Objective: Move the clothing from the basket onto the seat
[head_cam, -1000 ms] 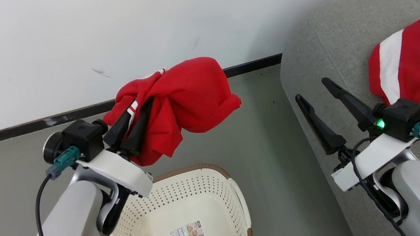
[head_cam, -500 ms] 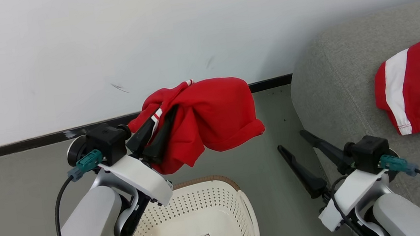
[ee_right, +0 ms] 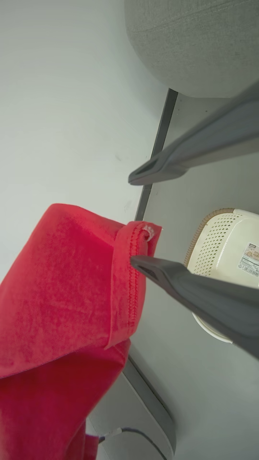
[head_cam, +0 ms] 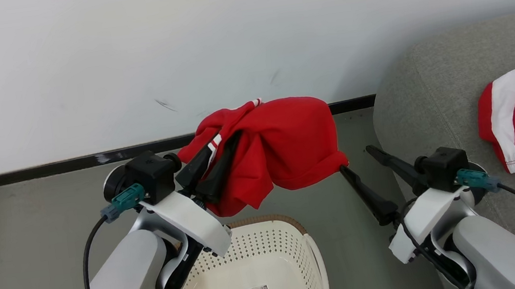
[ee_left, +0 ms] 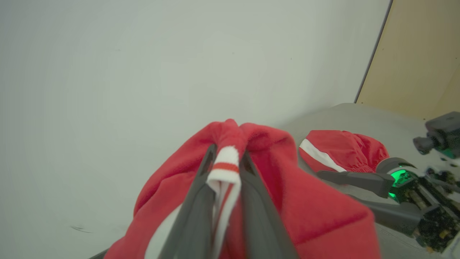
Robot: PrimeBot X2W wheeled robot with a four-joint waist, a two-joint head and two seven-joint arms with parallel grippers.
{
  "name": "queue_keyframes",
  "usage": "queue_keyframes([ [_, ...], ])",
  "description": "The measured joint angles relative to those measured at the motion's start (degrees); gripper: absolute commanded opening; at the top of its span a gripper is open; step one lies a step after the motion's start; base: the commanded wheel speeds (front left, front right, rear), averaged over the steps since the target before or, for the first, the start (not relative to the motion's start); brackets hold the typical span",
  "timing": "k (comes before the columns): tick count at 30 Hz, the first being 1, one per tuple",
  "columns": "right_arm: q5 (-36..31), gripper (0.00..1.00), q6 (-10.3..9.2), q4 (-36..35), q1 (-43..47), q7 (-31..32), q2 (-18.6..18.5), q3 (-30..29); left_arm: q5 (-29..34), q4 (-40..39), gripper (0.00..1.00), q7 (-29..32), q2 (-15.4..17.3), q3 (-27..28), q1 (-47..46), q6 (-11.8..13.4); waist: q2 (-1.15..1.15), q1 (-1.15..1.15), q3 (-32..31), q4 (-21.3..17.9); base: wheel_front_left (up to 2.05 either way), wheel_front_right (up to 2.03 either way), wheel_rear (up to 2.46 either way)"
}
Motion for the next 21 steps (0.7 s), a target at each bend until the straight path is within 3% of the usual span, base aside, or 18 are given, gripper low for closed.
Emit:
queue_keyframes([
  [8, 4.46, 1.00, 0.01, 3.69, -2.57, 0.29, -0.41, 6.61, -0.02, -1.87, 0.00, 0.88, -0.34, -0.83, 0.00, 0.01, 0.00, 0.00, 0.23, 1.48, 0.00, 0.00, 0.00],
  [21, 6.48, 1.00, 0.01, 9.34, -8.60, 0.51, -1.72, 11.68, -0.41, -3.58, 0.00, 2.34, -0.44, -1.67, 0.37, 0.01, 0.00, 0.00, 0.27, 3.72, 0.00, 0.00, 0.00],
])
